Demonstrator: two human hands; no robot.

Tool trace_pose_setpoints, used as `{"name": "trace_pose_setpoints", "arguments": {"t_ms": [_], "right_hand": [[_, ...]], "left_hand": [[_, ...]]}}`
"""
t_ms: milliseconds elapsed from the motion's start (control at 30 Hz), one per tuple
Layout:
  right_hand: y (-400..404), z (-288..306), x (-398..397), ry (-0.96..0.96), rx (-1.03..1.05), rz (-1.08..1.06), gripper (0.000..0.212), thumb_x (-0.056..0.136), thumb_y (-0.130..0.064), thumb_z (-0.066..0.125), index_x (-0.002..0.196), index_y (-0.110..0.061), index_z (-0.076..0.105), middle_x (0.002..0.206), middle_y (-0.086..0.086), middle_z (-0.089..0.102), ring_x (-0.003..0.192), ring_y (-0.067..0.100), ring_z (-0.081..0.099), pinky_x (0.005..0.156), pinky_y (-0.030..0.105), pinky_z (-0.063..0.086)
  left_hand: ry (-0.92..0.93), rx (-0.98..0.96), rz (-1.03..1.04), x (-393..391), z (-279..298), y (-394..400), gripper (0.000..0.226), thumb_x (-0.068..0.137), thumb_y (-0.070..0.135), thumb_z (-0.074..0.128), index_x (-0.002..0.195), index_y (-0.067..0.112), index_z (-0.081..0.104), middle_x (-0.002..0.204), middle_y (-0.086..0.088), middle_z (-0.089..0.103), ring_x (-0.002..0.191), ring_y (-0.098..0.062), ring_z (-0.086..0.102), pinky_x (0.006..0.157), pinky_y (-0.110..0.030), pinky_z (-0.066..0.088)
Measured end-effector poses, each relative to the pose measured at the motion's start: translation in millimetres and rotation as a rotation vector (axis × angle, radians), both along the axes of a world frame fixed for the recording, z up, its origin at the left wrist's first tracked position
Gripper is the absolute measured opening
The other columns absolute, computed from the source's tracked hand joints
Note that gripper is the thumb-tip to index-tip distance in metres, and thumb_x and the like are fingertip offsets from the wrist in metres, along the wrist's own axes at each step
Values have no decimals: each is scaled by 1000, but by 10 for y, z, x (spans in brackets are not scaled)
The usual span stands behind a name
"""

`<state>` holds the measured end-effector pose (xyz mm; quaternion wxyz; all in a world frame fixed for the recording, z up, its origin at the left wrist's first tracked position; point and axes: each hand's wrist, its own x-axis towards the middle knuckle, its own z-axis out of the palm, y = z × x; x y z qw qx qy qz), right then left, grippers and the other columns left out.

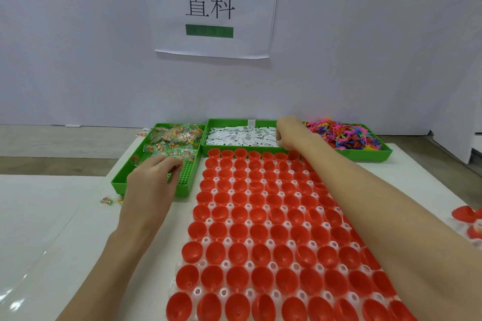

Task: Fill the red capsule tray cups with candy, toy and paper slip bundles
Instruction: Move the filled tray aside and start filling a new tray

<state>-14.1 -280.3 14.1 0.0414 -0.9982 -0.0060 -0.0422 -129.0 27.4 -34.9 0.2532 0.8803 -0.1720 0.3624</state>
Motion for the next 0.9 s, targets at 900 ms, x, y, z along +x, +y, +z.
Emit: {"name": "trace_pose_setpoints", "arguments": {"t_ms": [900], "right_hand": [[-171, -89, -116, -220, 261, -43, 24, 81, -27, 84, 90, -6, 79, 94, 11, 76, 77, 15, 59, 78, 30, 51]], "left_hand": [[-34, 31, 31, -14, 15, 2, 11, 85, 3, 79, 97, 3, 77, 94, -9, 75, 74, -26, 68, 66, -37, 57]]}}
